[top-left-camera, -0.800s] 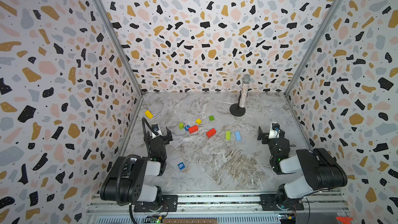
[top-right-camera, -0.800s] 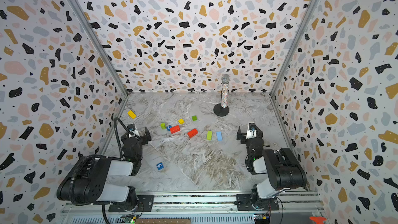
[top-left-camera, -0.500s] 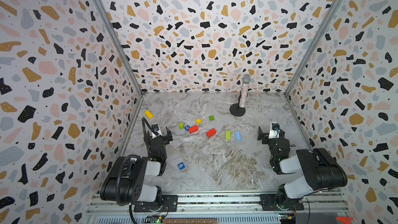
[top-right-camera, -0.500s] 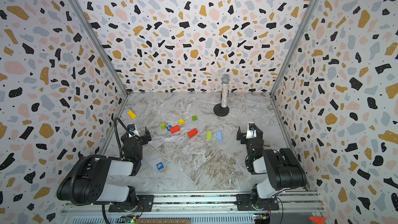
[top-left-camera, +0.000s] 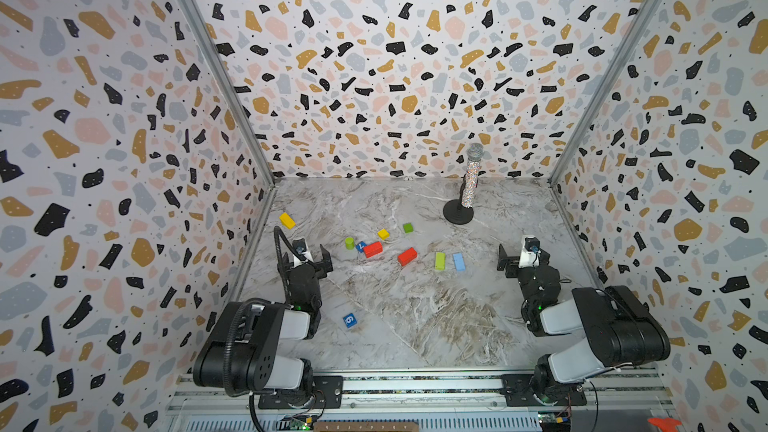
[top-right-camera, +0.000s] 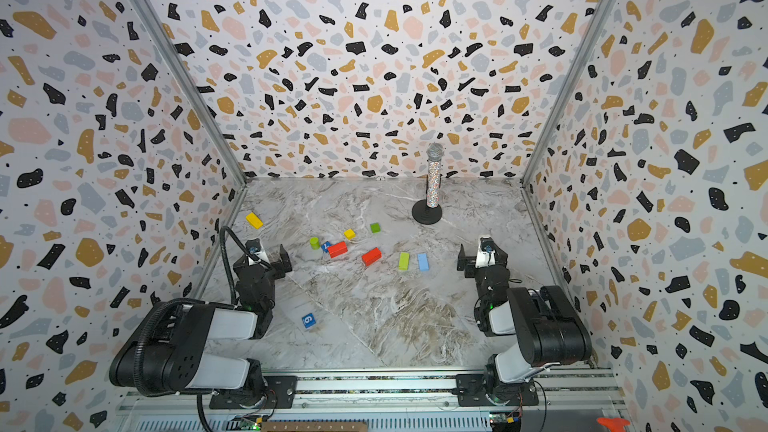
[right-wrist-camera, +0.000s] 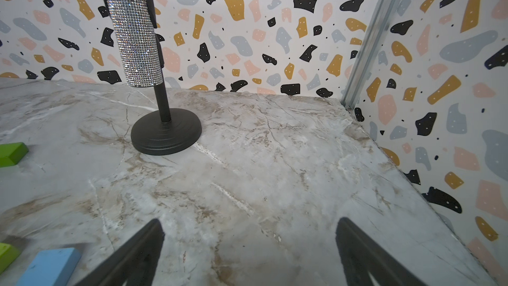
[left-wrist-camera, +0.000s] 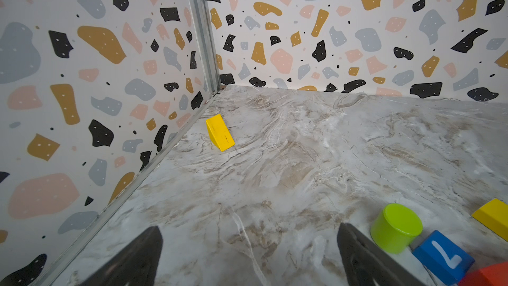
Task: Build the wood block tower
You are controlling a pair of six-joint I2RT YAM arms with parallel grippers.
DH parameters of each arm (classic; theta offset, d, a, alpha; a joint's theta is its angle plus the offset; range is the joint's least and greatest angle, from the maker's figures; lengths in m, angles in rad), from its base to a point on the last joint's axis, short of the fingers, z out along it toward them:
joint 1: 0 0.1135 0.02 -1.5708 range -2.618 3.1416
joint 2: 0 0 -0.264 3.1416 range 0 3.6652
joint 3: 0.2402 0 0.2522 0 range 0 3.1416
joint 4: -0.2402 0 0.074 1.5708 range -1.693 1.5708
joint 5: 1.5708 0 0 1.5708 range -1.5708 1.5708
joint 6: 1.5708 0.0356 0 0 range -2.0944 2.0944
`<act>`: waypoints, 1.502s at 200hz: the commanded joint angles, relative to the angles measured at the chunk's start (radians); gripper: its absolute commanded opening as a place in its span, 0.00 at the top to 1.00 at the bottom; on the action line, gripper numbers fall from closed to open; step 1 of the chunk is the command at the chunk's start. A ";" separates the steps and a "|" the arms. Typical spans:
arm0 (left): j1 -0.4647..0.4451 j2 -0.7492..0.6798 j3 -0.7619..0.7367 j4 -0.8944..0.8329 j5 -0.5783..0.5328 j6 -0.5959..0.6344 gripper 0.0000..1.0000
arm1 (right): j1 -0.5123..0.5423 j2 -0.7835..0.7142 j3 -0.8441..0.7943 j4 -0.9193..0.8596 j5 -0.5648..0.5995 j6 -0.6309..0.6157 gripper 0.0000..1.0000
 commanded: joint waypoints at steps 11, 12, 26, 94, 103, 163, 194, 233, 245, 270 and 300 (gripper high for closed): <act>0.002 -0.004 0.014 0.043 -0.011 0.000 0.00 | -0.004 -0.007 0.022 -0.010 -0.011 0.006 0.01; 0.002 -0.004 0.014 0.043 -0.011 0.000 0.00 | -0.006 -0.007 0.022 -0.011 -0.011 0.006 0.01; 0.002 -0.002 0.017 0.040 -0.009 -0.001 0.00 | -0.008 -0.006 0.027 -0.013 -0.013 0.007 0.01; 0.002 -0.013 0.012 0.055 -0.026 -0.004 0.00 | -0.002 -0.009 0.023 -0.013 -0.004 0.001 0.01; 0.002 -0.036 0.046 -0.019 -0.080 -0.032 0.00 | 0.006 -0.013 0.018 -0.007 0.013 -0.006 0.01; -0.013 -0.203 0.278 -0.527 -0.083 -0.048 0.00 | 0.152 -0.305 0.229 -0.564 0.259 0.004 0.01; -0.127 -0.253 0.408 -0.696 -0.111 -0.054 0.00 | 0.212 -0.388 0.431 -0.925 0.213 0.095 0.08; -0.279 -0.270 0.614 -1.001 -0.123 -0.154 0.00 | 0.328 -0.283 0.685 -1.286 0.028 0.120 0.10; -0.329 -0.265 0.658 -1.059 -0.130 -0.156 0.00 | 0.382 -0.224 0.766 -1.392 -0.001 0.101 0.09; -0.402 -0.225 0.786 -1.284 -0.160 -0.213 0.00 | 0.466 -0.133 0.872 -1.549 -0.025 0.100 0.09; -0.405 -0.239 0.817 -1.452 -0.074 -0.323 0.00 | 0.507 -0.080 0.930 -1.623 -0.093 0.099 0.10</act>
